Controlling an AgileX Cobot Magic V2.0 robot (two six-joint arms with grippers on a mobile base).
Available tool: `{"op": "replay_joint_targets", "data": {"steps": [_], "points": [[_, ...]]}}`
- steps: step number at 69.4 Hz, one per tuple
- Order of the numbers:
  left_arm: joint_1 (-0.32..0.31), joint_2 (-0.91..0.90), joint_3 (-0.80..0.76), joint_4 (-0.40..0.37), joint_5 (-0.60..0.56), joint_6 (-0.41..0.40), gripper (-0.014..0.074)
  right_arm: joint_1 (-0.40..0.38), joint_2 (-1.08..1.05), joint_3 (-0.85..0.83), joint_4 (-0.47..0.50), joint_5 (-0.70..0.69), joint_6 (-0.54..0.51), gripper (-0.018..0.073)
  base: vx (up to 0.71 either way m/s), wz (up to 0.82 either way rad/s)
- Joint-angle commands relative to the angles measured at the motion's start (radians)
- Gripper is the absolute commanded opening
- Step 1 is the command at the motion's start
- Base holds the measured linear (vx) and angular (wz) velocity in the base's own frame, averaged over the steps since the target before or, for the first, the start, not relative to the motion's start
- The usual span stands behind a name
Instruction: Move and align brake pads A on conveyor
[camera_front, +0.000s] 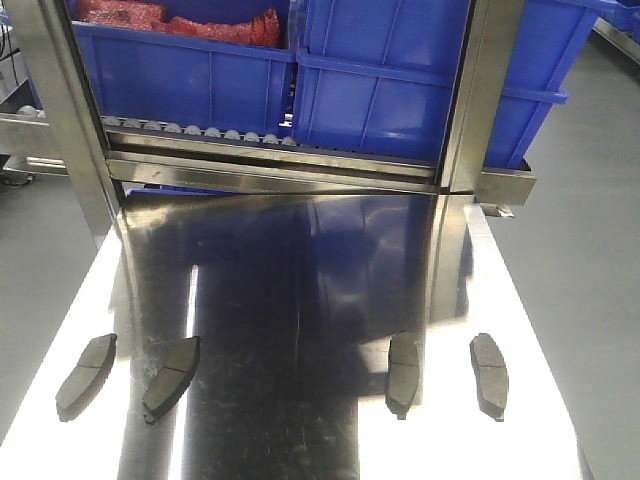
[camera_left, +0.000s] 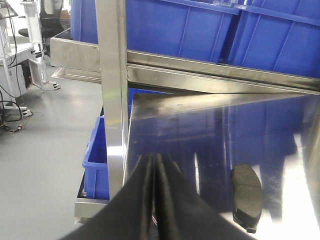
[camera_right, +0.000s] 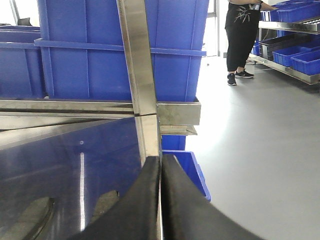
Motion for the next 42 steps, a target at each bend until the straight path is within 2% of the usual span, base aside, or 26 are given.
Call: {"op": "replay_joint_targets", "data": {"steps": [1,42], "points": [[-0.004,-0.015,0.017,0.001,-0.078,-0.006,-0.0006,-0.008,-0.013,0.011,-0.007,-0.069,-0.004,-0.0011,0.0,0.0],[-0.004,-0.015,0.017,0.001,-0.078,-0.006,-0.0006,-0.008,-0.013,0.011,-0.007,-0.069,-0.004,-0.0011,0.0,0.0]]}}
